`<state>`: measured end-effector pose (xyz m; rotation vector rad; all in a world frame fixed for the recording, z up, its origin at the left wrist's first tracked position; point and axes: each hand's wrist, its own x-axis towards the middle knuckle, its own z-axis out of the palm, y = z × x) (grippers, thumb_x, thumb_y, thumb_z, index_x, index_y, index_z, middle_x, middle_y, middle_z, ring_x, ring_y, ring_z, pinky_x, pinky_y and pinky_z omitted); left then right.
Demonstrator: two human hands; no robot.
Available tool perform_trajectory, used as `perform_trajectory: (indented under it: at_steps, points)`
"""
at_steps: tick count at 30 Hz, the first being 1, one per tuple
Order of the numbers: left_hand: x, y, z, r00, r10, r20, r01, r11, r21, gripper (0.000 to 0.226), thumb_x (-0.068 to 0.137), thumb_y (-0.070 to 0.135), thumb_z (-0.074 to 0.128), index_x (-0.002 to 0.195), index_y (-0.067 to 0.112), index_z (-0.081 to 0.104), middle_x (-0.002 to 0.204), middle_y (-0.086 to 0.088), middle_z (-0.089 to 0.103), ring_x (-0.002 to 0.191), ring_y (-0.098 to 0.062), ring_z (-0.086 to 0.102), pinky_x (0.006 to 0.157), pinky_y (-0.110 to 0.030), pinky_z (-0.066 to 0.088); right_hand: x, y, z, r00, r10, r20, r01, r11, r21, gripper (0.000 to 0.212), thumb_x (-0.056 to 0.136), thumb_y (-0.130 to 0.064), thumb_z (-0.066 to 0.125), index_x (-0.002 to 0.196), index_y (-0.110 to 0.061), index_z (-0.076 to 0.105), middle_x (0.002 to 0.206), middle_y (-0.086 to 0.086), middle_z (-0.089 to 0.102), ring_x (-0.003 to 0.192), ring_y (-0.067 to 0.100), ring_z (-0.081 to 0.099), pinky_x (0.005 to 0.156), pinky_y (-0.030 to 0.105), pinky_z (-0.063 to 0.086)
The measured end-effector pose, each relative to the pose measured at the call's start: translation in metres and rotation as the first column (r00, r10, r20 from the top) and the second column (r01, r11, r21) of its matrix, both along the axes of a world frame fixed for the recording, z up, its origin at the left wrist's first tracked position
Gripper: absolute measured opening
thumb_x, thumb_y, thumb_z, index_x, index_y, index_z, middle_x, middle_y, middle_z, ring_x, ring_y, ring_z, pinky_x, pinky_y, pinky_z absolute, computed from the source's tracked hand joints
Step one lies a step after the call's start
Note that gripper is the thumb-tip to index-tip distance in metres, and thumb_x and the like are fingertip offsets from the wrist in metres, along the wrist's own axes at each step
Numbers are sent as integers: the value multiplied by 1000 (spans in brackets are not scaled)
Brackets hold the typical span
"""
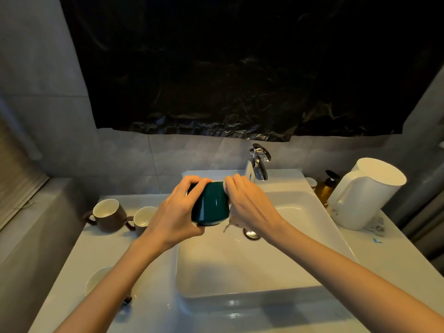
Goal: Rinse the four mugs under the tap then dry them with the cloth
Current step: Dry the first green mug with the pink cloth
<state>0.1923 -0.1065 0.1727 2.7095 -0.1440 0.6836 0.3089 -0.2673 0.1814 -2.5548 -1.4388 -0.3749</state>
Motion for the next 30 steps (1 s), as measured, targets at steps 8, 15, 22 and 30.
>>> perform_trajectory:
  at_steps: [8,15,22,30]
  points:
    - [8,6,1,989,36,142,-33,999,-20,103,51,9,88,138,18,33,131,-4,37,113,-21,44,66,-39,60,9,6,8,730,211,-650,122,895,428,27,106,-33,26,95,-17,45,88,-6,49,82,4,50,73,20,42]
    - [16,0,1,979,130,159,-93,971,-222,100,52,15,89,138,16,39,128,0,38,108,2,38,81,-19,51,-9,25,1,720,223,-657,342,709,616,22,106,-23,27,104,-8,44,91,-4,48,75,-11,51,69,11,45]
    - [24,-7,-6,973,179,146,-123,936,-329,99,52,20,91,138,14,41,129,-1,39,112,1,38,83,-2,41,-14,24,-3,653,284,-702,406,651,641,17,106,-23,26,113,-15,38,99,-9,50,87,-9,57,66,10,49]
    - [22,-2,-3,995,19,94,-7,993,-119,101,54,13,88,139,18,35,132,2,36,114,-12,45,77,-31,59,22,-4,17,871,4,-491,74,988,139,12,104,-26,30,95,-19,34,79,-3,52,67,14,51,60,33,41]
